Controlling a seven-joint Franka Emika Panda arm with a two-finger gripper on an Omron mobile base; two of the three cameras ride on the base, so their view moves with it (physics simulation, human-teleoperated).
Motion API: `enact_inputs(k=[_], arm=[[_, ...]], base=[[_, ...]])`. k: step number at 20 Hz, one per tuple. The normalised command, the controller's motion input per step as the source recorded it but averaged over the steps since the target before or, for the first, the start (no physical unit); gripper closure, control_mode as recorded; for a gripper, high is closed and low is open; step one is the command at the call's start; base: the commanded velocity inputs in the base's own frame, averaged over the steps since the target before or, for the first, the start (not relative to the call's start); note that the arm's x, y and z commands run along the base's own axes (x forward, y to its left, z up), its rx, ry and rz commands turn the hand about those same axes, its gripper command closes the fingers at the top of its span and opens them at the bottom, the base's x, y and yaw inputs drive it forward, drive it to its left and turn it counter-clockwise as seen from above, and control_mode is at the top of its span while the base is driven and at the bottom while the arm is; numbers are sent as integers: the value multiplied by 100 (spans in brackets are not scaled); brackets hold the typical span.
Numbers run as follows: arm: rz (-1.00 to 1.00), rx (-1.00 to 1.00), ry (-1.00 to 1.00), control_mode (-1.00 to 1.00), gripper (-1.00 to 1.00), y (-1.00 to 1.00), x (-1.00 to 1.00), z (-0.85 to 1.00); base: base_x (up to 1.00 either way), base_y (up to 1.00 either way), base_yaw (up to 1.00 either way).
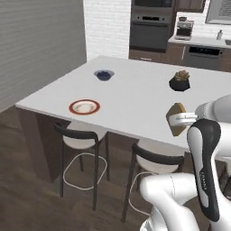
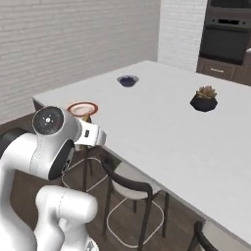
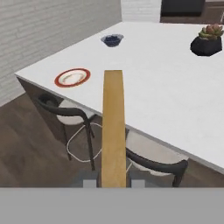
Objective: Start the toaster. Once the lever pops up, take the bread to the plate on the dining counter.
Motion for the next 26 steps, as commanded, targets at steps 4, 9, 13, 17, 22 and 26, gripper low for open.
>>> enact_inputs(k=[4, 9, 13, 17, 22, 26], arm=[[0, 0, 0, 100, 100, 0, 0, 0], [0, 0, 0, 100, 100, 0, 0, 0], [0, 0, 0, 100, 100, 0, 0, 0], [0, 0, 0, 100, 100, 0, 0, 0], [0, 0, 0, 100, 100, 0, 0, 0], [0, 0, 0, 100, 100, 0, 0, 0]], base=[[53, 100, -32], [57, 99, -34], [42, 83, -38], [55, 74, -39], [46, 60, -37], [43, 37, -28]])
